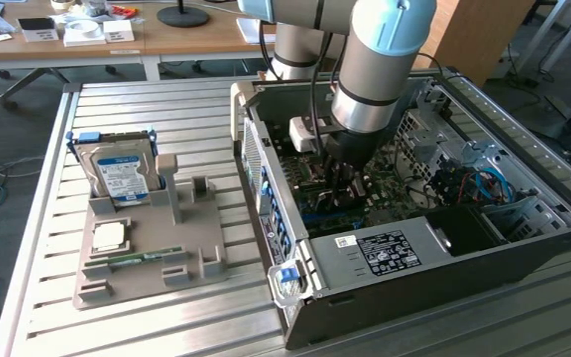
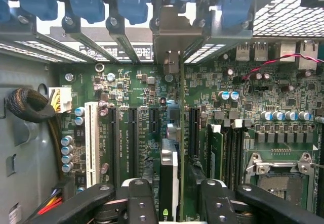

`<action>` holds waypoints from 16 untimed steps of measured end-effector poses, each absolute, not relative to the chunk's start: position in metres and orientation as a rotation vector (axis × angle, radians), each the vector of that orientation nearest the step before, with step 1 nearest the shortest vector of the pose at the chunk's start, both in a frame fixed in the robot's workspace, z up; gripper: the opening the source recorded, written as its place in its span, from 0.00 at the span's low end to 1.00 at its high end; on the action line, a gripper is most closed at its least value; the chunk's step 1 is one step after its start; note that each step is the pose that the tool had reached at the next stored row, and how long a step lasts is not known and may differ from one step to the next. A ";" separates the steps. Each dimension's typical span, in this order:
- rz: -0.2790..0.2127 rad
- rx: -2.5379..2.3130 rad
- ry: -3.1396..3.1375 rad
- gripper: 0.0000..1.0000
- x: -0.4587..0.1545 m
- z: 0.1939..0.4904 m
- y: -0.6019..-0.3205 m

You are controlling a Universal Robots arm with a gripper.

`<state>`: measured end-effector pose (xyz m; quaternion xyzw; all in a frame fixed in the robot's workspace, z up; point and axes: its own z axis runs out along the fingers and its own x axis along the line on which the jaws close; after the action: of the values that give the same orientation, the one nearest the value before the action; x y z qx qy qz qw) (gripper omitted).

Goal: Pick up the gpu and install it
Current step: 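Insert the gpu into the slot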

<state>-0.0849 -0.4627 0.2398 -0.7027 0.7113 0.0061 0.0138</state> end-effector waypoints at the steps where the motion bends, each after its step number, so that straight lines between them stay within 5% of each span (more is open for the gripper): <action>1: 0.019 -2.188 2.215 0.40 -0.085 0.240 -0.463; 16: 0.019 -2.188 2.215 0.40 -0.085 0.243 -0.463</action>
<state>-0.0849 -0.4626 0.2433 -0.7027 0.7114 0.0061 0.0137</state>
